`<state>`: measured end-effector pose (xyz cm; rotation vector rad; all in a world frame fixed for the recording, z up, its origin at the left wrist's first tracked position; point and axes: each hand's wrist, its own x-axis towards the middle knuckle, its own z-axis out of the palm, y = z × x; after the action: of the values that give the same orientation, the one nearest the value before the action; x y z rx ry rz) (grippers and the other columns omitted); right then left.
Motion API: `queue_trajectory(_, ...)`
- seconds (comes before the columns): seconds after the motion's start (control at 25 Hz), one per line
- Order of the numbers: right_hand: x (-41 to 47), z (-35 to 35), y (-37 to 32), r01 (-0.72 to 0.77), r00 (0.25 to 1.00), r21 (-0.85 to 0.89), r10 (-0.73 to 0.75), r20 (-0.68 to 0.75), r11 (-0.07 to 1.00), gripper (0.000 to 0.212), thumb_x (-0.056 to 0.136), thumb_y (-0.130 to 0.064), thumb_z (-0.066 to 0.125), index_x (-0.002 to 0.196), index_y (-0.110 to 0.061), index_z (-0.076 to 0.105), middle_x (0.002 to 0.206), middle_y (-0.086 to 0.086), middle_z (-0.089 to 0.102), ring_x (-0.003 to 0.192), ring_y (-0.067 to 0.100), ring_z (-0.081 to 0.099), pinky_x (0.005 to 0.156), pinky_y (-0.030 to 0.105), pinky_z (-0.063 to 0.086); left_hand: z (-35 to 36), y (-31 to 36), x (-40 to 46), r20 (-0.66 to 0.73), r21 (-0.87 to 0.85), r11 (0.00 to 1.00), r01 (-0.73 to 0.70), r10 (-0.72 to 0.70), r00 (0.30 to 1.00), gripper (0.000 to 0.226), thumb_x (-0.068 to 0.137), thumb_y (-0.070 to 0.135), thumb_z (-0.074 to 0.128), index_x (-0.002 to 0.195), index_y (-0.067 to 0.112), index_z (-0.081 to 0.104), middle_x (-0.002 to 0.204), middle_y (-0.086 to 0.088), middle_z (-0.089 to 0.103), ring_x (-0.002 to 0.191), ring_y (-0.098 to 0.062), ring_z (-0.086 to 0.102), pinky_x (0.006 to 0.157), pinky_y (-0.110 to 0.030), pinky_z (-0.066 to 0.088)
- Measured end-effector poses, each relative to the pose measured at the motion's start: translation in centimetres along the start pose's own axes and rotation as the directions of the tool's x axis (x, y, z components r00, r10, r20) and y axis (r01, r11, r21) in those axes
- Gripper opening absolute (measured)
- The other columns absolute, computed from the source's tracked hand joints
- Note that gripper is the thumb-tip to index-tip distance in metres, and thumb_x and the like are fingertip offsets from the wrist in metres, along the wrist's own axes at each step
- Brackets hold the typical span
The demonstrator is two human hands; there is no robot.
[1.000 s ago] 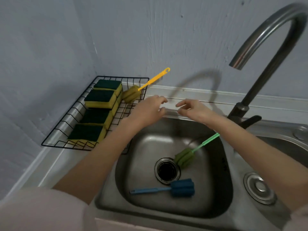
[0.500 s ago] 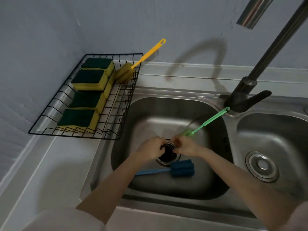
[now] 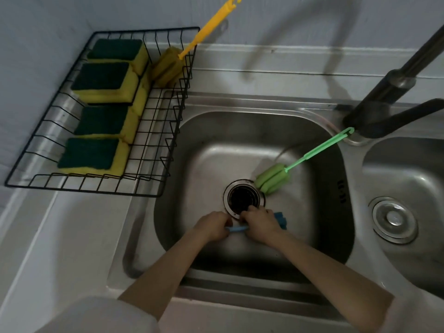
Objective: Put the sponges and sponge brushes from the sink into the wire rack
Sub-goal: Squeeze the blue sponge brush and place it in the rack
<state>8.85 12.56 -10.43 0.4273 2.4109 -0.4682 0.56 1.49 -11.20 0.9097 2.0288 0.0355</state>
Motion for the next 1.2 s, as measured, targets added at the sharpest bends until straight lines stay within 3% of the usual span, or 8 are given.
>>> queue_trajectory(0.2,-0.3,-0.3,0.1,-0.002,0.999,0.026,0.003,-0.044,1.0,0.032,0.089,-0.011,0.048,0.118,-0.016,0.059,0.13,0.012,0.047,0.123,0.031,0.04,0.103,0.041,0.032,-0.6,0.2,-0.1,-0.014,-0.025,1.0,0.008,-0.008,1.0,0.028,0.085,0.014,0.049,0.111,0.012,0.059,0.122,-0.015,0.06,0.113,-0.029,0.054,0.097,-0.039,0.044)
queue_trajectory(0.48,-2.4,-2.4,0.4,-0.002,0.988,0.05,0.009,-0.157,0.999,0.032,0.088,-0.014,0.048,0.118,-0.017,0.058,0.129,0.012,0.049,0.12,0.03,0.046,0.103,0.04,0.034,-3.1,1.5,-1.8,-0.136,-0.029,0.998,-0.048,0.043,0.99,0.025,0.082,0.017,0.055,0.106,0.013,0.063,0.118,-0.012,0.063,0.108,-0.027,0.057,0.094,-0.04,0.047)
queue_trajectory(0.8,-6.1,-7.6,1.8,0.025,0.948,0.234,0.051,-0.313,0.972,0.023,0.083,-0.016,0.057,0.104,-0.018,0.064,0.121,0.005,0.058,0.114,0.025,0.055,0.091,0.034,0.046,-10.3,4.1,-7.5,-0.328,0.017,0.992,-0.122,0.121,0.937,0.023,0.086,0.017,0.055,0.107,0.011,0.06,0.114,-0.008,0.062,0.099,-0.021,0.057,0.083,-0.033,0.046)
queue_trajectory(0.96,-7.7,-10.1,2.4,0.059,0.906,0.195,0.029,-0.421,0.979,0.021,0.082,-0.02,0.062,0.101,-0.013,0.064,0.112,0.009,0.057,0.108,0.026,0.055,0.09,0.035,0.045,-14.2,5.3,-11.1,-0.479,0.079,0.98,-0.183,0.198,0.855,0.019,0.082,0.021,0.059,0.099,0.015,0.065,0.1,-0.007,0.065,0.085,-0.014,0.052,0.073,-0.027,0.042)
queue_trajectory(1.08,-8.7,-12.1,1.9,0.134,0.869,0.213,-0.011,-0.495,0.968,0.021,0.079,-0.022,0.066,0.097,-0.013,0.065,0.096,0.003,0.05,0.1,0.025,0.054,0.089,0.036,0.045,-16.3,6.2,-13.8,-0.628,-0.025,0.932,-0.361,0.266,0.731,0.013,0.079,0.02,0.064,0.09,0.015,0.066,0.086,0.0,0.063,0.074,-0.009,0.054,0.062,-0.014,0.041)
queue_trajectory(1.12,-9.0,-12.8,1.6,0.173,0.85,0.232,-0.026,-0.527,0.957,0.02,0.078,-0.022,0.068,0.095,-0.013,0.065,0.094,0.002,0.05,0.095,0.023,0.054,0.088,0.034,0.045,-16.8,6.5,-14.5,-0.676,-0.079,0.897,-0.435,0.272,0.684,0.013,0.078,0.019,0.066,0.09,0.014,0.066,0.086,0.001,0.064,0.072,-0.006,0.056,0.064,-0.01,0.042)
queue_trajectory(1.2,-9.9,-14.2,0.5,0.256,0.803,0.279,-0.043,-0.595,0.926,0.014,0.077,-0.02,0.069,0.089,-0.016,0.064,0.09,0.001,0.052,0.085,0.016,0.052,0.077,0.024,0.041,-17.4,7.2,-15.8,-0.746,-0.15,0.828,-0.54,0.263,0.611,0.015,0.078,0.02,0.066,0.091,0.012,0.064,0.089,-0.001,0.066,0.078,-0.006,0.06,0.075,-0.014,0.047)
